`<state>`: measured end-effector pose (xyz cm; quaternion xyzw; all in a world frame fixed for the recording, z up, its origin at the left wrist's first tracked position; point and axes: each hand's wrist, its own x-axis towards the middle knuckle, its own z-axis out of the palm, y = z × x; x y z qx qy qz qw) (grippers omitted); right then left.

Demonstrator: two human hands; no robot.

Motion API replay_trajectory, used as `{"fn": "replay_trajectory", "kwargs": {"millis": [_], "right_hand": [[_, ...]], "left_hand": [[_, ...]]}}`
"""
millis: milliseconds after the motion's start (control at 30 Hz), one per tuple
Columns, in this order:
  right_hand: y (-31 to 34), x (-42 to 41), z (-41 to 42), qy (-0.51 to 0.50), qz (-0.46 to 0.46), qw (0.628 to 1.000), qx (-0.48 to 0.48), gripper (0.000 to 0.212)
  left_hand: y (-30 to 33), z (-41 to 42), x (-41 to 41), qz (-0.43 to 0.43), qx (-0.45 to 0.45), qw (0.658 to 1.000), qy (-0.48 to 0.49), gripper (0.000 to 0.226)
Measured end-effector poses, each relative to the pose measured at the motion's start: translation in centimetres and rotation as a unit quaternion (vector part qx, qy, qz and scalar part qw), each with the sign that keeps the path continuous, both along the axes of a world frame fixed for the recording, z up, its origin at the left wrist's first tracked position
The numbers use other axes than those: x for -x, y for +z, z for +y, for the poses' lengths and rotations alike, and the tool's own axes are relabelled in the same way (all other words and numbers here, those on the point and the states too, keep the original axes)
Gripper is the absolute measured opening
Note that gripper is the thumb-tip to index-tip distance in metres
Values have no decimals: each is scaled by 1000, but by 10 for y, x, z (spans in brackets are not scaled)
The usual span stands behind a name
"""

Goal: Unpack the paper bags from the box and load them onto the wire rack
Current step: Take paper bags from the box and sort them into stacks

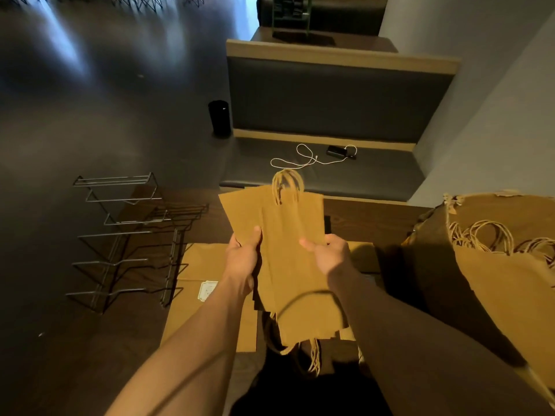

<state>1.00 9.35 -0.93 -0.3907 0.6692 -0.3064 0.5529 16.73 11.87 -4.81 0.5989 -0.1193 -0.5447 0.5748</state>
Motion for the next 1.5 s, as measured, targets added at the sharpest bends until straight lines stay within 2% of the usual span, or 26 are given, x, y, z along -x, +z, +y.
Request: {"fn": "replay_trajectory", "kwargs": {"millis": [67,133,267,333,400,533,600,667,733,800,833,867,933,1100,1167,1267,1333,1400,1500], "right_hand": [[5,5,-5,-31,-18,999,4,34],[7,11,-8,-38,-33,999,-7,39],[12,16,-11,-34,-55,998,-19,60],[10,21,-15,-31,-47,998,-17,62],[10,25,-17,-30,-49,998,-25,61],[8,31,-17,-65,-46,996,-27,48],[10,34,-18,-81,-38,996,-26,39],[11,37,-18,-104,-28,994,-14,38],[10,42,-22,-125,-17,992,-6,39],[13,41,-23,-115,-23,993,-16,39],[11,41,-24,-107,-27,994,-23,41],[10,41,-24,-103,-27,994,-27,42],[11,37,-21,-97,-32,994,-35,45],[12,34,-19,-101,-72,992,-28,35],[15,32,-18,-98,-79,991,-41,39],[17,29,-20,-81,-91,990,-68,53],[24,28,-21,-100,-67,992,-32,45],[28,30,-27,-148,-35,988,39,29],[40,18,-26,-121,97,974,166,12]], "left_hand": [[3,-1,-3,41,12,999,-17,23],[5,-4,-8,43,11,998,-40,28],[9,-11,-13,-1,-5,999,-54,32],[10,-14,-15,-69,1,996,-63,28],[10,-15,-17,-139,5,986,-90,30],[12,-13,-19,-97,22,989,-113,32],[12,-13,-18,-115,16,988,-105,32],[14,-12,-19,-140,6,987,-81,35],[15,-12,-24,-148,7,987,-69,53],[16,-11,-28,-144,24,986,-77,86],[18,-10,-28,-153,38,983,-94,95],[20,-11,-25,-181,60,975,-114,91],[22,-13,-15,-238,85,956,-151,52],[22,-14,-5,-186,41,969,-159,11],[22,-11,-6,-180,37,968,-169,23],[22,-8,-5,-192,29,970,-149,25],[22,-9,-3,-237,18,964,-122,23],[25,-13,-3,-316,10,944,-90,19],[38,-13,7,-392,21,912,-121,25]]}}
